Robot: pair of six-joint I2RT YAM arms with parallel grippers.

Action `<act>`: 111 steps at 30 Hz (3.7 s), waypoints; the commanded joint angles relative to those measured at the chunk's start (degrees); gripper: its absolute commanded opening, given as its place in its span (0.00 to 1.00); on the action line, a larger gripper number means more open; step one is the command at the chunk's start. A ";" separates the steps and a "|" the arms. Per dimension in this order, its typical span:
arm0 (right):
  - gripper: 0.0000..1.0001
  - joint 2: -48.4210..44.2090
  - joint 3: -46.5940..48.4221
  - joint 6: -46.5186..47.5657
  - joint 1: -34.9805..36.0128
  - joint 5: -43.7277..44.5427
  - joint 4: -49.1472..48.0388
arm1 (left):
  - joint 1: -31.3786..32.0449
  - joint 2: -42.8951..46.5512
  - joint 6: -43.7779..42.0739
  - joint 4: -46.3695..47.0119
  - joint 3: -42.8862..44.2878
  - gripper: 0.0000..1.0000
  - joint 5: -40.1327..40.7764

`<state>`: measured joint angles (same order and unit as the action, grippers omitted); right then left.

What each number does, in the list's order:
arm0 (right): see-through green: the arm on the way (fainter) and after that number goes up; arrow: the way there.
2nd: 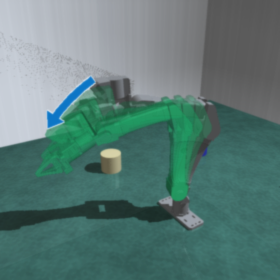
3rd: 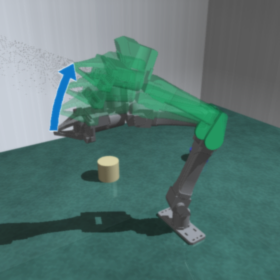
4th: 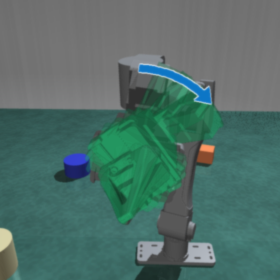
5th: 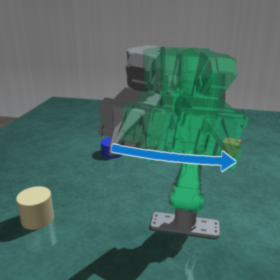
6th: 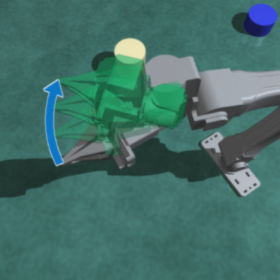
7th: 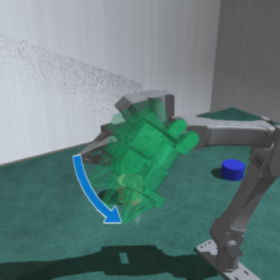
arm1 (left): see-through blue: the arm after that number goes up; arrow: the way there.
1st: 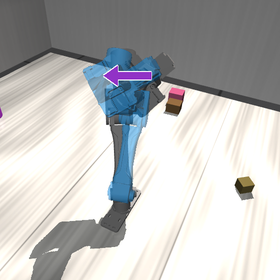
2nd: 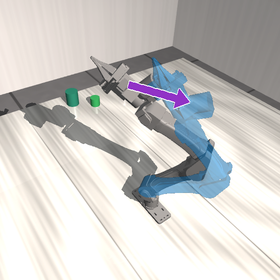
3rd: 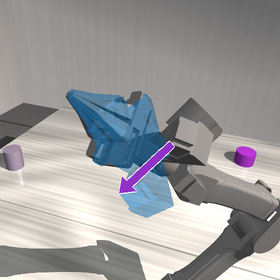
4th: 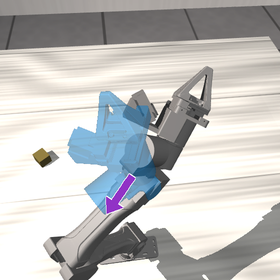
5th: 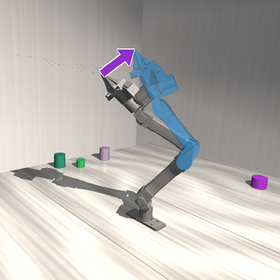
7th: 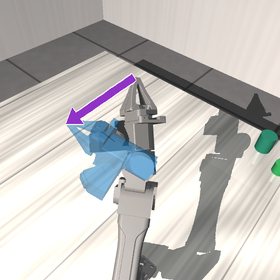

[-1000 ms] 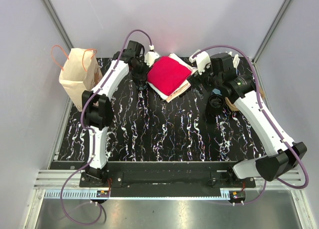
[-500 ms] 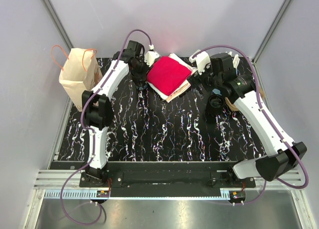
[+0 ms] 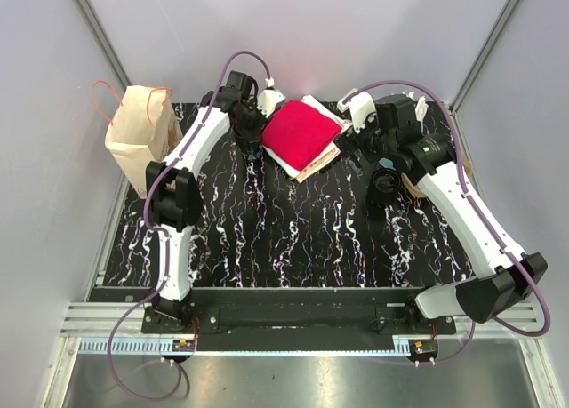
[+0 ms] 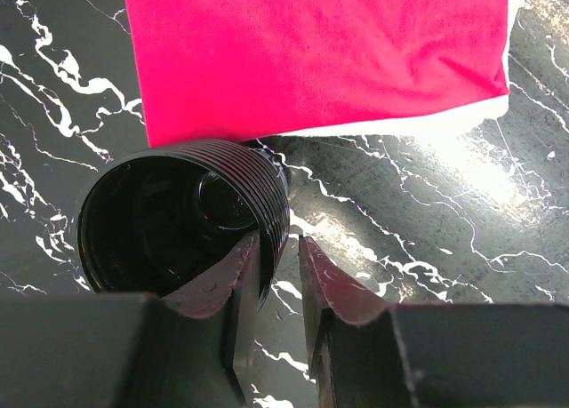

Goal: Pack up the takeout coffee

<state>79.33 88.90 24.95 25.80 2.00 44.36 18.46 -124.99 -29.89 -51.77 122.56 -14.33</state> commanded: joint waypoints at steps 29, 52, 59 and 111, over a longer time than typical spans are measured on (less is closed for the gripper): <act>1.00 -1.28 0.83 -0.96 -0.40 -0.15 -2.26 | -0.88 4.93 0.71 3.08 2.59 0.14 0.62; 1.00 -1.63 0.48 -0.96 -0.49 0.11 -2.35 | -0.88 6.77 2.29 4.48 1.01 0.00 0.53; 1.00 -1.55 0.48 -0.96 -0.49 0.02 -2.26 | -0.79 10.20 4.14 9.22 -2.50 0.00 2.02; 1.00 8.03 12.70 -13.61 -0.49 1.16 -7.53 | 5.45 24.35 -2.71 24.17 -17.53 0.00 14.06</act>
<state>87.37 98.94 14.28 25.76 2.04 40.29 23.27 -105.21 -30.57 -31.51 105.32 -2.28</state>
